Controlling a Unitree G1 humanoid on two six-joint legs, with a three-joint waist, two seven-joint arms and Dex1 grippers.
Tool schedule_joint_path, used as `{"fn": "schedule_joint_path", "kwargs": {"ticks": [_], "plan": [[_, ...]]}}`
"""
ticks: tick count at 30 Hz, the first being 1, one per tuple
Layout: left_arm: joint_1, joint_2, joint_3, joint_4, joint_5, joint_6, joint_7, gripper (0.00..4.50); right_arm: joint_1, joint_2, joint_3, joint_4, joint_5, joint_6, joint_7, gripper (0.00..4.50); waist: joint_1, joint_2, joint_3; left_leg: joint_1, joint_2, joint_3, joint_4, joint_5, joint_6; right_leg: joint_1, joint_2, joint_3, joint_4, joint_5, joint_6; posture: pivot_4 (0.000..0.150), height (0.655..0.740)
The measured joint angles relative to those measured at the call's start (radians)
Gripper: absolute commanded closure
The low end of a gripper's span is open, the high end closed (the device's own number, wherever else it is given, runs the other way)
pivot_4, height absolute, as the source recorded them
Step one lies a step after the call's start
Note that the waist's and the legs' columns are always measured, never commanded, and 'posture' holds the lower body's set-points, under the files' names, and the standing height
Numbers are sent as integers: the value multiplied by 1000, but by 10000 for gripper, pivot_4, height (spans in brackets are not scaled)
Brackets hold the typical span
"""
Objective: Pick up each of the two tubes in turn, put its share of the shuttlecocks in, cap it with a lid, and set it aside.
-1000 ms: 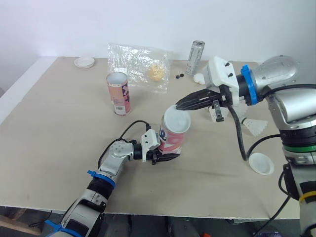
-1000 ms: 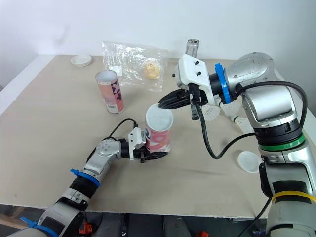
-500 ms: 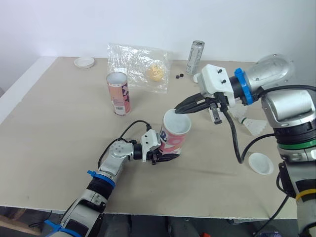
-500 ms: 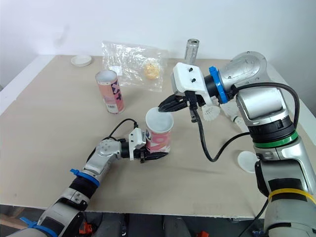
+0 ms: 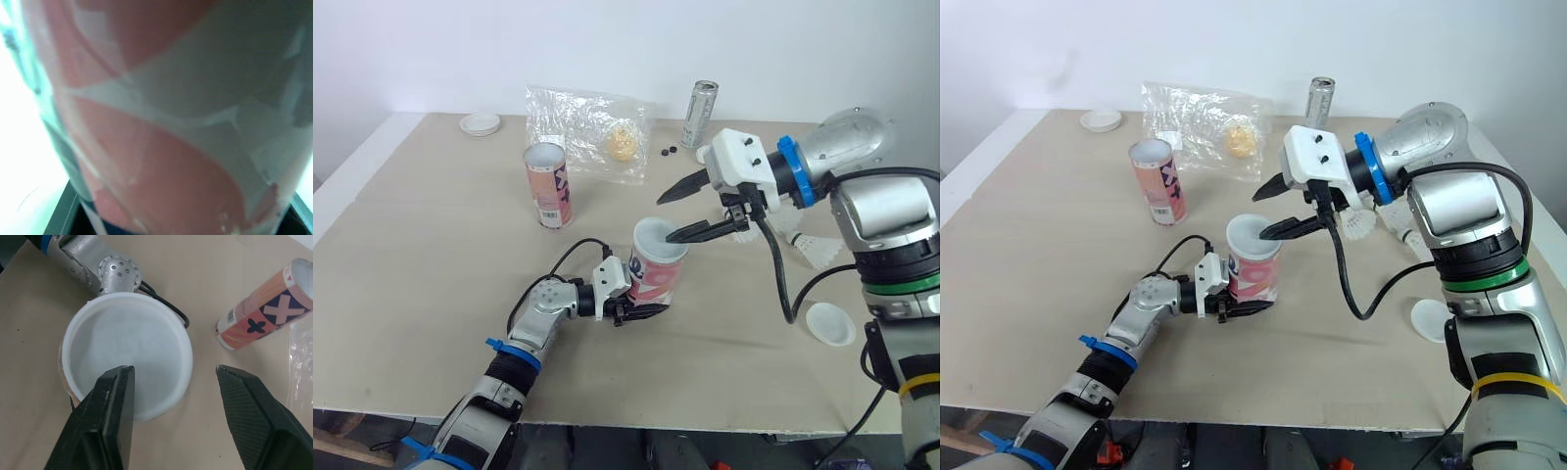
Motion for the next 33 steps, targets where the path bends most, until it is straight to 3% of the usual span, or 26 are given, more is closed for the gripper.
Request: {"fn": "schedule_joint_path", "kwargs": {"ticks": [6, 9, 14, 23, 33], "plan": [[7, 0, 0, -8, -4, 2, 3, 20845, -44, 28, -89, 15, 88, 151, -63, 15147, 0, 0, 0, 0, 0, 0, -1, 0, 0, 0, 0, 0, 0, 0, -1, 1500, 7400], [8, 1, 0, -11, -4, 2, 4, 20845, -42, 28, -113, 7, 127, 223, -86, 22276, 0, 0, 0, 0, 0, 0, -1, 0, 0, 0, 0, 0, -1, 0, -1, 1500, 7400], [10, 2, 0, -16, -5, 9, 4, 20845, 21, 23, -113, -85, 175, 307, -106, 43960, 0, 0, 0, 0, 0, 0, -1, 0, 0, 0, 0, 0, -1, 0, -1, 1500, 7400], [10, 3, 1, -17, -6, 14, 5, 20845, 98, 22, -70, -165, 187, 350, -139, 44780, -1, 0, 0, 0, 0, 0, -1, 0, 0, 0, 0, 0, -1, 0, 0, 1500, 7400], [10, 3, 1, -17, -6, 18, 8, 20845, 125, 23, -13, -161, 131, 246, -119, 44780, -1, 0, 0, 0, 0, 0, -1, 0, 0, 0, 0, 0, -2, 0, 0, 1500, 7400]]}}
